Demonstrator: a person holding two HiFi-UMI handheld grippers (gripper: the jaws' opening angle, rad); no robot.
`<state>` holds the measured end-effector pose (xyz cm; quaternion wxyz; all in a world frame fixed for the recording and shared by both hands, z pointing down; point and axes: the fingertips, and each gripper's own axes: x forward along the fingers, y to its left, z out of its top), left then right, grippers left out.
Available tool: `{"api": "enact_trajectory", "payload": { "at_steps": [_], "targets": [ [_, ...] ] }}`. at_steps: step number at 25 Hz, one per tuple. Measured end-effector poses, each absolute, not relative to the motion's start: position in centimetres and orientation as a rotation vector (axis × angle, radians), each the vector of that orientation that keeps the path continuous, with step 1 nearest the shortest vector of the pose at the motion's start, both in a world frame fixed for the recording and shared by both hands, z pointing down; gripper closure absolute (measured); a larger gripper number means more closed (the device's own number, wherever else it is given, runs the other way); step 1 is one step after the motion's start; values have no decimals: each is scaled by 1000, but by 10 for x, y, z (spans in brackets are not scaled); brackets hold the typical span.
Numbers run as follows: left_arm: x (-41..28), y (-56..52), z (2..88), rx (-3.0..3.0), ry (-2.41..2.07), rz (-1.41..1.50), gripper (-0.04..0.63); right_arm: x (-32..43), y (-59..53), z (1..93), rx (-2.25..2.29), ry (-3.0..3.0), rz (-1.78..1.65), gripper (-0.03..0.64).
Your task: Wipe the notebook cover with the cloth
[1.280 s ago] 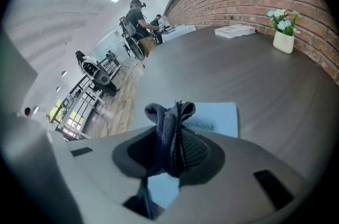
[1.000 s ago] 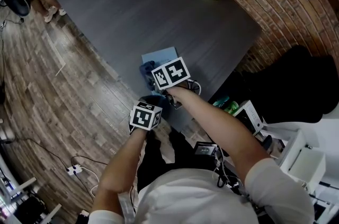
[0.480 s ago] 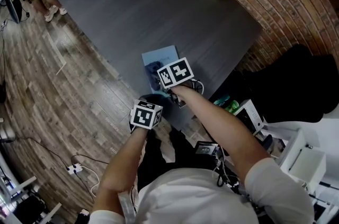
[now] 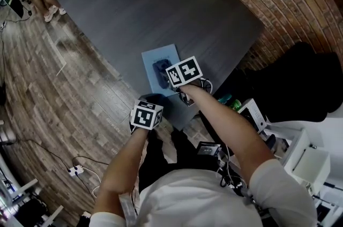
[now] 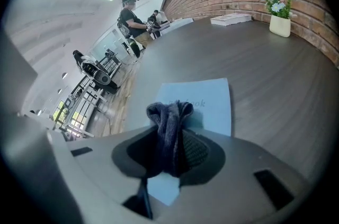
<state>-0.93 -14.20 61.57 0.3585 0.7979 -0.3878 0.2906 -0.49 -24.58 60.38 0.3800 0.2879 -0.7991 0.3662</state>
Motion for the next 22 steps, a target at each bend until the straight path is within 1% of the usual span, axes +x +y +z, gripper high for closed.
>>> {"api": "enact_trajectory", "payload": {
  "at_steps": [17, 22],
  "targets": [
    [-10, -143, 615, 2061, -989, 764, 591, 58, -265, 597, 895, -1958, 850, 502],
    [-10, -142, 616, 2065, -983, 767, 591, 77, -270, 589, 958, -1924, 772, 503]
  ]
}}
